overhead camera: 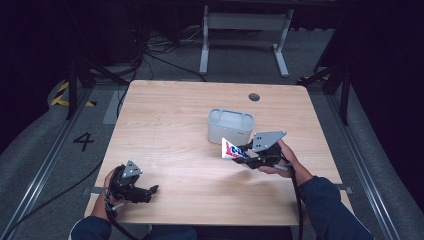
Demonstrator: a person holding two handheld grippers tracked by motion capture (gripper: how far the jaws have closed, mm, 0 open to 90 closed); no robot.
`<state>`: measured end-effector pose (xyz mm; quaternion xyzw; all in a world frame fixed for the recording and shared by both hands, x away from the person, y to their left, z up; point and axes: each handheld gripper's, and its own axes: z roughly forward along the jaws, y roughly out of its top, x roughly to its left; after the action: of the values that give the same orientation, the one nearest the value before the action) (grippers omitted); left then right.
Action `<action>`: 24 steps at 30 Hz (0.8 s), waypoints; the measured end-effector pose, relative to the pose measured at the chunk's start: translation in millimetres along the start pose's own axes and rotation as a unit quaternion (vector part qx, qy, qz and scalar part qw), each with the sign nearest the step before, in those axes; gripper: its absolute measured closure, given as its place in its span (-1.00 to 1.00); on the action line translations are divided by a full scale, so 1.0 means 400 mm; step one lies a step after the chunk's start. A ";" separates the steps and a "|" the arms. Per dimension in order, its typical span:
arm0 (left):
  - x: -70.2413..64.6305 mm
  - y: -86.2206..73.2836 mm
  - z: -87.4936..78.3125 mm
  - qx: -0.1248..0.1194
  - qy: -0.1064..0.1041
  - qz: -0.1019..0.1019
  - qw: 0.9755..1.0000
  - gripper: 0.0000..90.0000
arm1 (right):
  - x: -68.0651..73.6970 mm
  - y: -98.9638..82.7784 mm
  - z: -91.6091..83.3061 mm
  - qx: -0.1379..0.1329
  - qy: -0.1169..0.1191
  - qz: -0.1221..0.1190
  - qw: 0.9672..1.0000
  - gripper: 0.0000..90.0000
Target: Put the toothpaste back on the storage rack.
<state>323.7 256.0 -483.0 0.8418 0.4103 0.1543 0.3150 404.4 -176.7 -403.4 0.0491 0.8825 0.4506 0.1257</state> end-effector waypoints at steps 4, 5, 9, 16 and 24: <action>0.000 0.000 0.000 0.000 0.000 0.000 1.000 -1.00 | 0.003 0.006 -0.014 -0.015 -0.024 0.007 1.000 0.39; 0.000 0.000 0.000 0.000 0.000 0.000 1.000 -1.00 | 0.003 0.008 -0.017 -0.018 -0.029 0.008 0.999 0.39; 0.000 0.000 0.000 0.000 0.000 0.000 1.000 -1.00 | 0.002 0.016 -0.031 -0.037 -0.039 0.016 0.998 0.38; -0.004 -0.001 0.000 0.003 -0.002 -0.010 1.000 -1.00 | 0.014 0.049 -0.049 -0.056 -0.048 0.019 0.997 0.39; -0.002 0.000 0.000 0.000 0.003 -0.004 1.000 -1.00 | 0.007 0.094 -0.048 -0.082 -0.098 0.031 0.991 0.39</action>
<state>323.3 255.3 -483.0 0.8396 0.4146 0.1553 0.3147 395.5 -168.8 -362.8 0.1102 0.8237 0.5184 0.2015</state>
